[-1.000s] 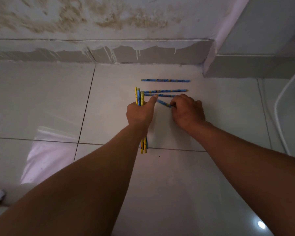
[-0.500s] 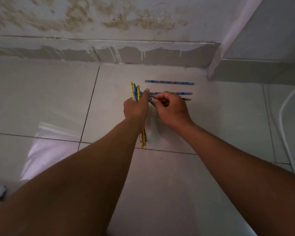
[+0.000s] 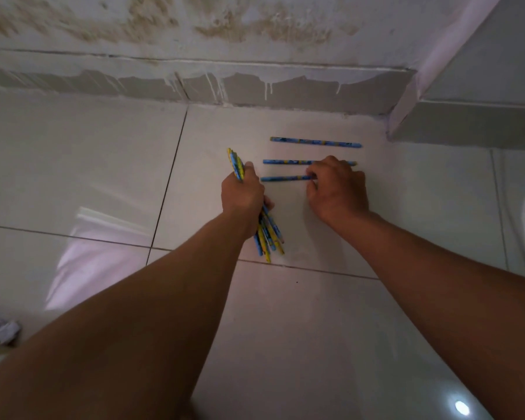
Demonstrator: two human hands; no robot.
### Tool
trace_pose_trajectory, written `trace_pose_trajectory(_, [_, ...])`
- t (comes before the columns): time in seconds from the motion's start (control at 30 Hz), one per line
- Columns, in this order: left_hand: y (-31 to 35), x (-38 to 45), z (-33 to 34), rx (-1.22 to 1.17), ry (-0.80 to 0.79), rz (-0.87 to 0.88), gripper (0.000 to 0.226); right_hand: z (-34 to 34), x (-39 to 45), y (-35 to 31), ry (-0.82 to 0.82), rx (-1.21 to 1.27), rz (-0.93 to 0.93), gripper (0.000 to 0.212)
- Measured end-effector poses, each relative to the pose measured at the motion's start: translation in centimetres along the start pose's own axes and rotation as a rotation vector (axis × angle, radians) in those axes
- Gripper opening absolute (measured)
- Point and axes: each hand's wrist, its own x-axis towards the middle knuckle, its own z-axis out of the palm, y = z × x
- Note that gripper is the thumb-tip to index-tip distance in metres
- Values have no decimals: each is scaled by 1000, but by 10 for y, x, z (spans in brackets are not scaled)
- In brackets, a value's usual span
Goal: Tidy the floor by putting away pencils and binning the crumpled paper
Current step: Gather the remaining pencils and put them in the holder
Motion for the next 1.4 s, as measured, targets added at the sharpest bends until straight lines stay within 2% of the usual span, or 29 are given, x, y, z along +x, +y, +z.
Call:
trace_pose_trajectory(0.2, [-7,6,-5,174,14,48,41,3,-11,-1,2,-96,-24,12])
trace_pose_trajectory(0.27, [-5,2,-4,197,44,60,53,4,-15,-3,-6,43,32,12])
trace_pose_trajectory(0.4, [7,-10,4,195,71,54,63,0,-23,-16,-27,548,133,9])
trace_pose_trajectory(0.53, [18,-16,16,237,55,93,56,-4,-31,-30,-62,805,137,10])
trace_pose_trajectory(0.67, [15,-11,23,286,92,154,43,-4,-28,-32,-67,884,127,8])
trace_pose_trajectory(0.83, [15,-7,20,288,161,132,33,-10,-17,-29,1,741,80,11])
trace_pose_trajectory(1.07, [9,-1,10,279,169,113,41,-3,6,-6,150,315,-33,26])
trace_pose_trajectory(1.23, [5,2,5,247,182,106,45,1,13,6,49,60,-41,45])
trace_pose_trajectory(1.3, [3,3,2,272,181,113,46,2,12,9,22,11,-26,44])
trace_pose_trajectory(1.4, [2,0,-2,301,147,120,51,6,6,10,69,-21,-15,32])
